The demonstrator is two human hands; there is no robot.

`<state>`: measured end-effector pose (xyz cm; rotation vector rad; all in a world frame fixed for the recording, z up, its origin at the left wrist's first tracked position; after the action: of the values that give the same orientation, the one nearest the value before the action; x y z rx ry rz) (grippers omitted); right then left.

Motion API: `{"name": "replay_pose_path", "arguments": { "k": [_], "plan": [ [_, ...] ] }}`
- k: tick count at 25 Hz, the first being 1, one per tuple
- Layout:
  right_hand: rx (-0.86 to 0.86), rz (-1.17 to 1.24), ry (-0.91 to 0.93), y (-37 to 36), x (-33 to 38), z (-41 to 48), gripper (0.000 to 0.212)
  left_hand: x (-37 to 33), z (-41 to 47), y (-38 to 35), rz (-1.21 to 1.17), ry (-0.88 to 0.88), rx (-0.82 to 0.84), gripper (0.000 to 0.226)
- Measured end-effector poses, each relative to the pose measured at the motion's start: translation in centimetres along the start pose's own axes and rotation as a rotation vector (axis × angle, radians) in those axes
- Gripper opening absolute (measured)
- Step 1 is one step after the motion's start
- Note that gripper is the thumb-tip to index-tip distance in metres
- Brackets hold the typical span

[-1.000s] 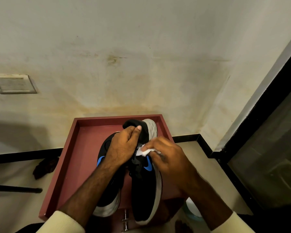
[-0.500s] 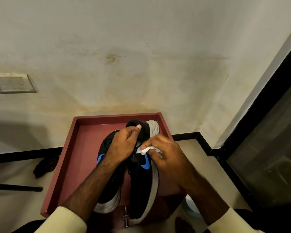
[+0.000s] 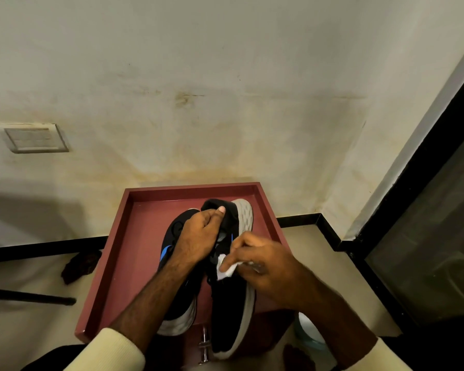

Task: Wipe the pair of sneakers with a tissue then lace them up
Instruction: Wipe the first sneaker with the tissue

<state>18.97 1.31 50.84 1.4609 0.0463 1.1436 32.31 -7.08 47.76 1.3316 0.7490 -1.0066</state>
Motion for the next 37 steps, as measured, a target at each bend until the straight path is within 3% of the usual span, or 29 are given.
{"name": "replay_pose_path", "arguments": {
  "k": [2,6,10,15,17,20,21,25,31,33,37],
  "plan": [
    [0.009,0.013,-0.011,0.4,-1.0,-0.4,0.030,0.4,-0.1,0.5,-0.054,0.034,0.006,0.051],
    [-0.303,0.025,-0.169,3.0,-3.2,-0.6,0.027,-0.1,-0.3,0.1,-0.252,0.034,0.100,0.051],
    [-0.148,-0.037,-0.061,1.5,-2.4,0.0,0.030,0.3,0.3,0.6,-0.328,0.024,0.077,0.052],
    [-0.527,-0.056,-0.221,5.1,-3.5,0.4,0.027,0.1,0.0,-0.2,-0.296,0.011,0.160,0.055],
    [-0.446,-0.073,-0.176,4.3,-3.2,0.9,0.027,0.2,0.0,0.0,-0.265,0.020,0.139,0.055],
    [-0.154,-0.078,-0.087,1.4,-2.4,1.2,0.024,1.0,0.3,1.2,-0.260,0.040,0.057,0.058],
    [-0.174,-0.078,-0.099,1.7,-2.5,1.1,0.024,1.0,0.3,1.4,-0.259,0.045,0.057,0.062],
    [-0.583,0.062,-0.250,6.2,-3.8,-0.7,0.022,-0.1,-0.4,0.0,-0.169,-0.003,0.141,0.060],
    [-0.556,0.478,-0.437,4.5,-7.3,-0.8,0.013,0.0,-0.5,-1.3,-0.103,-0.021,0.173,0.064],
    [-0.584,0.355,-0.422,5.3,-6.8,-1.1,0.009,-0.3,-0.5,-1.1,-0.102,-0.027,0.160,0.058],
    [-0.567,-0.005,-0.360,6.1,-5.6,-0.8,0.023,-0.5,-0.4,-1.1,-0.078,-0.034,0.159,0.054]
  ]
}}
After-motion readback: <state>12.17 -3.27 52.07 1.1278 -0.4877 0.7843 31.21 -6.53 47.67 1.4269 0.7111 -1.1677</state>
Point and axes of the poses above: each hand's wrist, its own z-axis towards the middle knuckle, its own y-axis out of the back of the hand, x = y × z, the point moved 9 cm from there along z, towards the middle knuckle, and after that the axes turned 5 degrees about x, right-handed, at the moved point
